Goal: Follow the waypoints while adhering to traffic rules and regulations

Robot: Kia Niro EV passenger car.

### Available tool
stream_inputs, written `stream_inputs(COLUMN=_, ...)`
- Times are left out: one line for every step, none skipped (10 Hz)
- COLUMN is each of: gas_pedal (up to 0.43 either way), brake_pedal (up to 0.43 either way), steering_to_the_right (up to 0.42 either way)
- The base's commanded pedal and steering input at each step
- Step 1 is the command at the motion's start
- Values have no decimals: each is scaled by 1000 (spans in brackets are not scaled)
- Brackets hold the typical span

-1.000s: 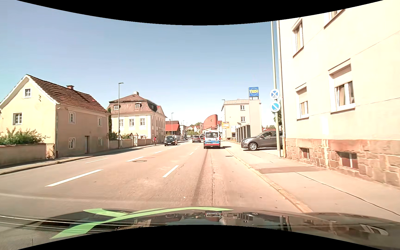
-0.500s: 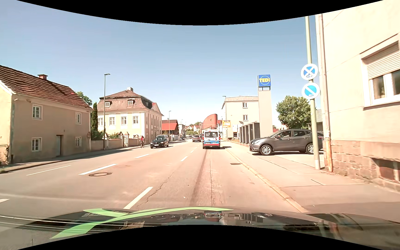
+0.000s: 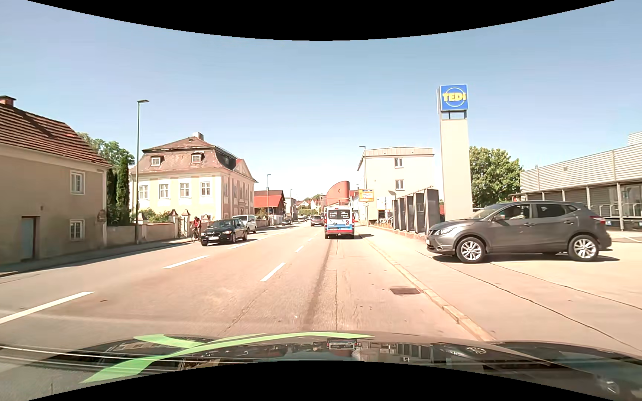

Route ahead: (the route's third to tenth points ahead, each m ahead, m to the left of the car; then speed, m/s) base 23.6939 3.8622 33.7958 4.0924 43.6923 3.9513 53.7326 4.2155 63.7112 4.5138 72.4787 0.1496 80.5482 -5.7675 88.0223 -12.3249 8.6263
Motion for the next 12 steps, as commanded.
stream_inputs(gas_pedal=79, brake_pedal=0, steering_to_the_right=-7)
stream_inputs(gas_pedal=67, brake_pedal=0, steering_to_the_right=-7)
stream_inputs(gas_pedal=67, brake_pedal=0, steering_to_the_right=-7)
stream_inputs(gas_pedal=67, brake_pedal=0, steering_to_the_right=-7)
stream_inputs(gas_pedal=59, brake_pedal=0, steering_to_the_right=-7)
stream_inputs(gas_pedal=0, brake_pedal=0, steering_to_the_right=-6)
stream_inputs(gas_pedal=0, brake_pedal=0, steering_to_the_right=-6)
stream_inputs(gas_pedal=0, brake_pedal=0, steering_to_the_right=-5)
stream_inputs(gas_pedal=0, brake_pedal=0, steering_to_the_right=-1)
stream_inputs(gas_pedal=0, brake_pedal=0, steering_to_the_right=0)
stream_inputs(gas_pedal=0, brake_pedal=0, steering_to_the_right=0)
stream_inputs(gas_pedal=0, brake_pedal=0, steering_to_the_right=-1)
